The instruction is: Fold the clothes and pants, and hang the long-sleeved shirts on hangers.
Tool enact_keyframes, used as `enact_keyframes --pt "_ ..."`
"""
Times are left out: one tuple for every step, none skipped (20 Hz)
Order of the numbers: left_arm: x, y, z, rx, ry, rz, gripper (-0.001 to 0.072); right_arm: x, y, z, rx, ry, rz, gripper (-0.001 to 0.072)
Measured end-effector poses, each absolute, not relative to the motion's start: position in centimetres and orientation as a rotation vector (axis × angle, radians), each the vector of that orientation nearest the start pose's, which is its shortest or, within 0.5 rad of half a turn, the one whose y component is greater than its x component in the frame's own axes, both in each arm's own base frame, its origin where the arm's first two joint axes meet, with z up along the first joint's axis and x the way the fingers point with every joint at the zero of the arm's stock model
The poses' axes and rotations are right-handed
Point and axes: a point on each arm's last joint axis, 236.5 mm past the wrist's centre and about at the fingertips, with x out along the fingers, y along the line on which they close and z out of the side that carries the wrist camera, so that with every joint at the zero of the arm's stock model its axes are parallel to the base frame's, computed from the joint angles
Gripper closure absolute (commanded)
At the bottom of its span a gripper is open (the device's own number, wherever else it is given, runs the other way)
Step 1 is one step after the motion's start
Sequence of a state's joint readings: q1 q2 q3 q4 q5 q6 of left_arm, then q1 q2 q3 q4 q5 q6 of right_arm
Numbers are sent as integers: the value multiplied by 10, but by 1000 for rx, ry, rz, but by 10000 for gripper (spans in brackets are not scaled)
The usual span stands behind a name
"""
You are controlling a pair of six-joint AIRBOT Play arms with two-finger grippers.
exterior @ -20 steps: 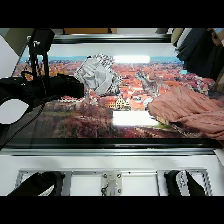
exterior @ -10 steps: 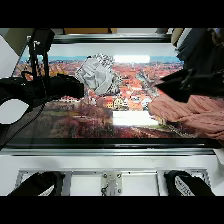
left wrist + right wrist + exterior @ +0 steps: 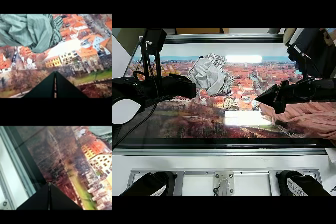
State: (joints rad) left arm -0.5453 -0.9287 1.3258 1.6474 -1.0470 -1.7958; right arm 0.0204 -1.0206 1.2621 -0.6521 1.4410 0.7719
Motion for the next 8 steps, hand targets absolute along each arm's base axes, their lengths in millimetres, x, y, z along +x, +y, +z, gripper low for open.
enact_keyframes --pt "339 -188 231 20 663 -401 696 297 193 205 -41 728 1097 703" --pt "339 -188 231 20 663 -401 697 297 193 204 -41 731 1097 703" --pt "339 -188 231 20 663 -401 697 297 193 204 -42 733 1098 703" --pt "339 -188 231 20 663 -401 697 297 193 204 -43 734 1098 703" --pt "339 -188 231 20 663 -401 697 296 193 203 -44 735 1098 703" --pt "339 -188 231 20 663 -401 697 297 193 203 -45 735 1098 703" --pt "339 -188 231 20 663 -401 697 296 193 203 -45 735 1098 703" --pt "339 -188 231 20 663 -401 697 296 193 203 -45 735 1098 703"
